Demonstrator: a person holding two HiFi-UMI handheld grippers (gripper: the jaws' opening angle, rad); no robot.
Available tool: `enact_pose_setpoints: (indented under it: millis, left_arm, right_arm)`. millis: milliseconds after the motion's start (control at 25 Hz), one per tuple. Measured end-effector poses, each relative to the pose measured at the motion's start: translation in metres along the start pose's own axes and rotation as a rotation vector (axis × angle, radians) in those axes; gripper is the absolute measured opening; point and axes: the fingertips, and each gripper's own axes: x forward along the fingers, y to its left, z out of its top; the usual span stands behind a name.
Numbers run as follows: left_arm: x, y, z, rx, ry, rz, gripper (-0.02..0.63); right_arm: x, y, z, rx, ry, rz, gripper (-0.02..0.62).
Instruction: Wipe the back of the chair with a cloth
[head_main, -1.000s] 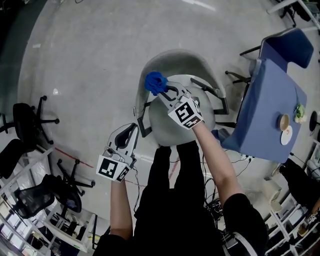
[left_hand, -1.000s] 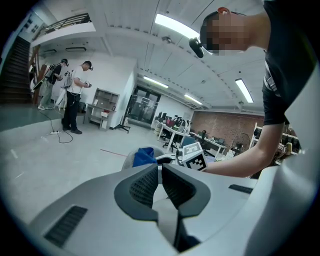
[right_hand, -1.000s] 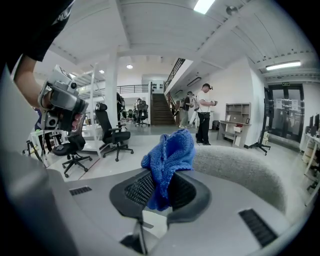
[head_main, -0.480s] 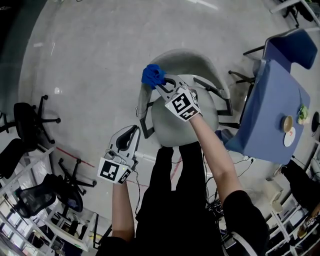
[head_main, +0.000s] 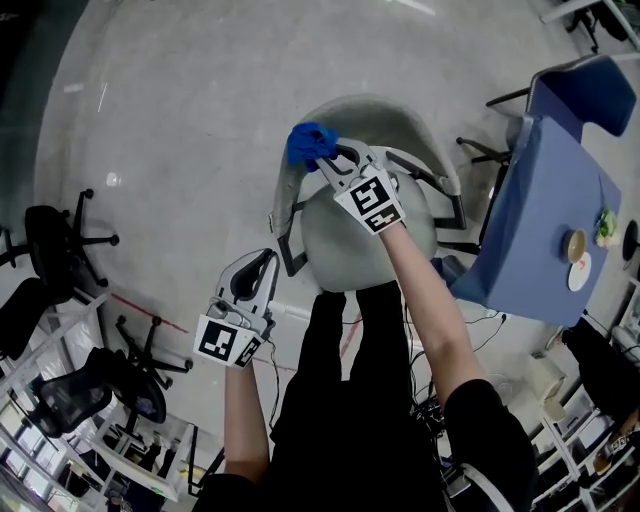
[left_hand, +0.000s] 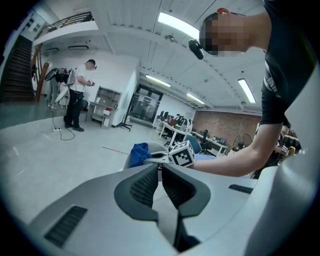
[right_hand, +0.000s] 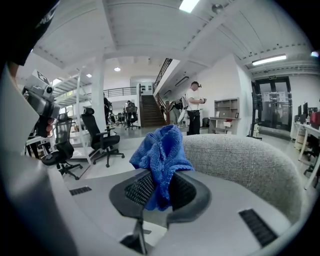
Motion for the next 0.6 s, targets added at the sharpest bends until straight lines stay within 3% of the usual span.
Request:
enact_pose_setpoints:
  millis: [600]
  left_arm:
    - [0.017,-0.008,0.007,0.019,-0.001,-0.055,0.041]
  right_arm:
    - [-0.018,-0.043,-0.002,0.056,-0.017,-0.119,0.086]
